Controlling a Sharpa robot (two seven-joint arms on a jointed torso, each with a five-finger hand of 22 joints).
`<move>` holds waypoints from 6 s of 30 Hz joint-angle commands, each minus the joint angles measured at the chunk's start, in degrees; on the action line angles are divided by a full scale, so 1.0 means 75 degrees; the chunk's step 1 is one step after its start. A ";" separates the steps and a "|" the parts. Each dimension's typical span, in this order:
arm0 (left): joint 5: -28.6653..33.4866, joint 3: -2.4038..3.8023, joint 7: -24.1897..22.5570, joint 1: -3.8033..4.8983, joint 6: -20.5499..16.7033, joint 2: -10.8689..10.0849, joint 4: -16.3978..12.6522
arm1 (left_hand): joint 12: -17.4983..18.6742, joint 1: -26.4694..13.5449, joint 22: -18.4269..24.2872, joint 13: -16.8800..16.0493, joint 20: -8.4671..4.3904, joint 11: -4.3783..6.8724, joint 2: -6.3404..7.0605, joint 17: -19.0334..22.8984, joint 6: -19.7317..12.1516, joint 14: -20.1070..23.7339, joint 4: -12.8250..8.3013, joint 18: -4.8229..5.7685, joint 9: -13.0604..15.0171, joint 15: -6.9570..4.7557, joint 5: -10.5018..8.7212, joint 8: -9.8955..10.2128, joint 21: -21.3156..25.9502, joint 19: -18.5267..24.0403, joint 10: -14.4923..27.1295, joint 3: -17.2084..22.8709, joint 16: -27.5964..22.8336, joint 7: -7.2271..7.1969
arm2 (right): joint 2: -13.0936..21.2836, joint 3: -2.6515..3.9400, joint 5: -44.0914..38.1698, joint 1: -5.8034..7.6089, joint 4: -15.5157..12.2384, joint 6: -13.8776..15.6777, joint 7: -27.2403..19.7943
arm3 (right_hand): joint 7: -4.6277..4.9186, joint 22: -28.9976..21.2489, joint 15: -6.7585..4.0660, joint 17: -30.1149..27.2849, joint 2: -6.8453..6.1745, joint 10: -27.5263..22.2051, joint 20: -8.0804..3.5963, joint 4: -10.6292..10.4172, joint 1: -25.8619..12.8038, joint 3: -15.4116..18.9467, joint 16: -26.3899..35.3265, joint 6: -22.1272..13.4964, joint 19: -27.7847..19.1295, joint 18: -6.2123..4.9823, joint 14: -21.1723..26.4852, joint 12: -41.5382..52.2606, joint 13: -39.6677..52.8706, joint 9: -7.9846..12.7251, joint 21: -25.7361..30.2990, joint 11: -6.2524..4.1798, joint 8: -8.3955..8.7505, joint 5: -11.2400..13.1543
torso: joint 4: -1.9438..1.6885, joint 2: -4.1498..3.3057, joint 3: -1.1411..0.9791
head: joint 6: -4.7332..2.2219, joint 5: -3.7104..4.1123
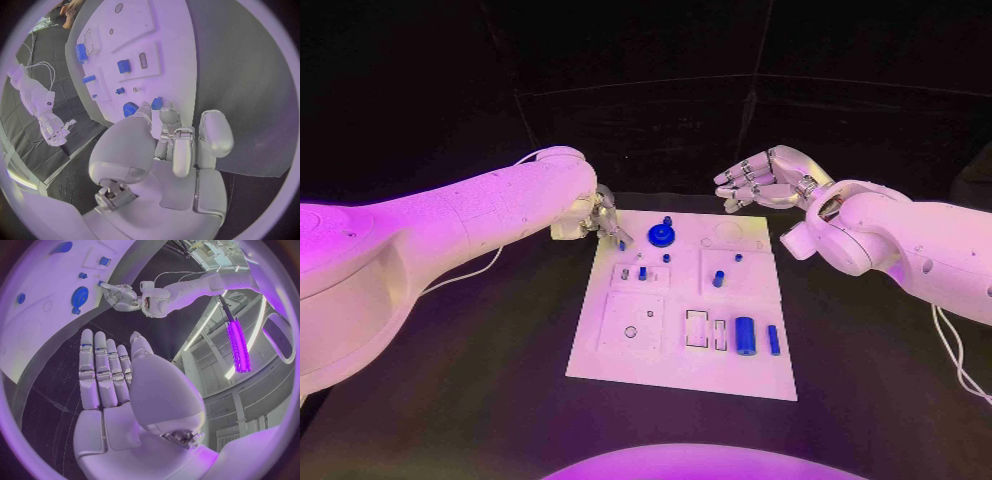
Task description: Assemble the parts on the task board
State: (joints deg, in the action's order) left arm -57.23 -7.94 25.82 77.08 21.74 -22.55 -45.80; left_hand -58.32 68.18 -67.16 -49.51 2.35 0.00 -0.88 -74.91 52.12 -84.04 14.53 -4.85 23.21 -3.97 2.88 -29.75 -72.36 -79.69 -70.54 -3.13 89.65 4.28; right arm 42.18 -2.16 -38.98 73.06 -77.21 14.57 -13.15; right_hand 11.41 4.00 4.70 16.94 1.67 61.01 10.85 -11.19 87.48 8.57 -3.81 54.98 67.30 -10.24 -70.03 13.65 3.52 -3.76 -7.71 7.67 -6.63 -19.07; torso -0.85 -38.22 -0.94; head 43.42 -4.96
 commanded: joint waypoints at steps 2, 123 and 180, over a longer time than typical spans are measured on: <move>-0.0048 0.0004 -0.0174 0.0009 -0.0147 0.0021 -0.0011 | -0.0051 0.0075 -0.0005 0.0004 0.0001 0.0003 -0.0015 -0.2000 0.0062 -0.0791 -0.0054 -0.0045 -0.0008 0.0025 -0.0024 0.0027 -0.0020 -0.0076 -0.0038 0.0006 0.0039 0.0007 | -0.0021 0.0004 0.0035 0.0015 -0.0002 -0.0038 -0.0034 | 0.0058 -0.0010 0.0024 -0.0011 -0.0007 0.0016 -0.0007 0.0038 0.0021 0.0002 0.0010 -0.0003 0.0033 -0.0037 -0.0028 -0.0036 -0.0003 0.0004 0.0026 0.0053 0.0042 -0.0042 | -0.0003 -0.0003 -0.0004 | 0.0010 0.0025; 0.0020 -0.0155 0.0245 -0.0572 -0.2708 -0.2101 -0.3949 | 0.0052 -0.0262 -0.0306 0.0383 -0.0180 0.0265 0.0637 -0.1963 0.0028 -0.0783 -0.2091 -0.0004 0.0832 -0.0178 -0.0016 -0.1049 -0.0118 -0.0226 -0.0436 0.5371 0.0019 -0.0281 | 0.0134 -0.0001 -0.0301 0.0015 0.0041 -0.0355 0.0447 | 0.0135 -0.0017 0.0103 -0.0785 -0.0303 -0.0036 0.0024 0.0013 0.0174 -0.1231 0.0032 -0.0075 -0.0100 -0.0015 0.0192 -0.0464 -0.0003 0.0000 0.0390 0.0130 0.0327 -0.0612 | -0.0166 0.0078 0.0008 | 0.0147 0.0019; 0.0078 -0.0155 0.0596 -0.0568 -0.2322 -0.1822 -0.3604 | -0.0361 -0.1623 -0.0559 0.0011 -0.0262 0.0354 0.1056 -0.2013 0.0352 -0.0795 -0.1265 0.0052 0.0969 -0.0258 -0.0030 -0.1343 -0.0296 -0.0342 -0.0654 0.4031 0.0047 -0.0399 | 0.0128 -0.0001 -0.0301 0.0016 -0.0026 -0.0280 0.0364 | 0.0162 -0.0011 0.0140 -0.0939 -0.0439 -0.0048 0.0079 -0.0128 -0.0089 -0.1518 0.0013 -0.0107 -0.0113 -0.0021 0.0217 -0.0490 0.0004 -0.0002 0.0464 0.0159 0.0343 -0.0436 | -0.0159 0.0076 0.0009 | 0.0159 0.0022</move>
State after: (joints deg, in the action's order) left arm -56.53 -9.03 29.62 72.89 4.44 -36.17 -72.88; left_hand -60.70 56.30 -71.29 -49.36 0.52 2.65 7.04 -74.91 54.32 -84.15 5.01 -4.84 30.47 -5.52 2.87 -39.74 -74.39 -81.93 -75.03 27.31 89.64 1.39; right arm 43.11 -2.21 -41.22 73.06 -77.25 12.08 -9.76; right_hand 12.22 3.95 5.72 9.96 -1.58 60.59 11.40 -12.24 87.37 -2.44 -3.81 54.15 66.74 -10.23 -68.58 10.13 3.52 -3.77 -4.57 8.50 -4.21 -22.52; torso -2.04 -37.66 -0.90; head 44.59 -4.77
